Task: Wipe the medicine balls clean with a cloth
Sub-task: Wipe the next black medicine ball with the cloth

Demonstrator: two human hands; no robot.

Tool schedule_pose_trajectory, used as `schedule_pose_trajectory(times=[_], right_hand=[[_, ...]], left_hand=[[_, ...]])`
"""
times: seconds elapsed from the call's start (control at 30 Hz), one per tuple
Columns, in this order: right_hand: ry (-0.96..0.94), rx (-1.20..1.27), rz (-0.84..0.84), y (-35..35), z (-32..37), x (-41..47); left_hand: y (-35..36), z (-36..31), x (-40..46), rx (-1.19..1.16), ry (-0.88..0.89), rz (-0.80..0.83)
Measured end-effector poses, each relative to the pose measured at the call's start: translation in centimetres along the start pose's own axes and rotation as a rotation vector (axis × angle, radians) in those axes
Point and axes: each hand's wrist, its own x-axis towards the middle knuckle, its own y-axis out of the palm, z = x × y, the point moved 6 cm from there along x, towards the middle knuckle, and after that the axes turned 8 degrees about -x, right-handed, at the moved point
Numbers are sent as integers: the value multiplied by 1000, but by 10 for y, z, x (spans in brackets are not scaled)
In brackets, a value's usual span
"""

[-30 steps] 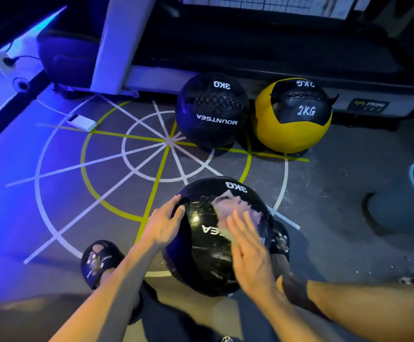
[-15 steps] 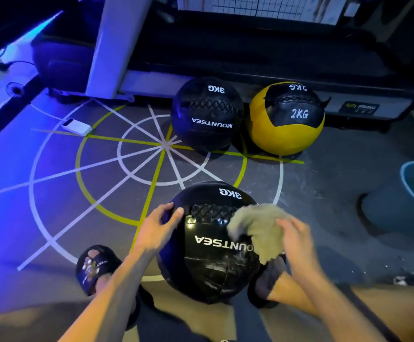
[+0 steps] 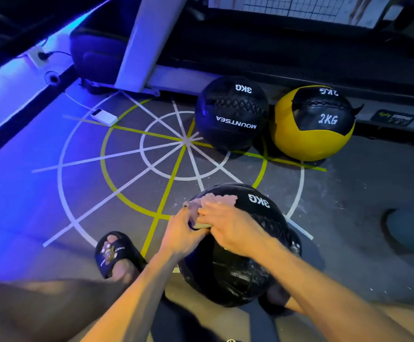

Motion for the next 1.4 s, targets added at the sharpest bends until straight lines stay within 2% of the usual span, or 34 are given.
schedule_pose_trajectory(times=[0.07, 0.17, 0.3, 0.43, 0.5, 0.57, 0.6, 0.67, 0.7, 0.83, 0.87, 0.97, 1.03, 1.1, 1.13, 1.27, 1.3, 1.4], right_hand=[[72, 18, 9, -9, -21, -1], [198, 91, -118, -25, -35, -3], [-45, -27, 36, -12, -2, -2], [191, 18, -61, -35, -43, 10], [83, -56, 22, -24, -16, 13], [-132, -130, 103, -10, 6, 10], [-80, -84, 98, -14, -8, 10], [103, -60, -22, -34, -44, 16], [142, -103, -45, -37, -46, 18], [-160, -125, 119, -14, 17, 10], [-107, -102, 119, -20, 10, 8], [156, -53, -18, -42, -36, 11], [92, -101, -20, -42, -18, 1], [-49, -46, 14, -36, 0, -15], [-19, 0, -23, -39, -11, -23], [484, 165, -192, -62, -97, -47], [561, 195, -260, -67, -107, -54], [618, 308, -425, -69, -108, -58]], left_hand=[[-1, 1, 0, 10, 20, 4], [5, -4, 2, -3, 77, 40], [6, 7, 2, -9, 20, -11], [5, 11, 0, 18, 0, -10], [6, 11, 0, 2, 32, 18], [7, 14, 0, 9, 31, 26], [8, 17, -1, 7, 21, 26], [7, 17, -3, -2, 22, -19], [6, 16, -4, -11, 16, -27], [6, 11, -4, -47, 64, 10], [6, 11, -4, -40, 51, 15], [5, 16, -1, 14, 8, -5], [7, 20, 1, 0, -1, 30], [6, 22, 1, 10, 7, 36], [6, 23, 1, 1, -11, 33], [4, 25, 0, -17, -79, 11], [4, 23, 0, -15, -77, 12], [6, 17, -3, -4, -70, -8]])
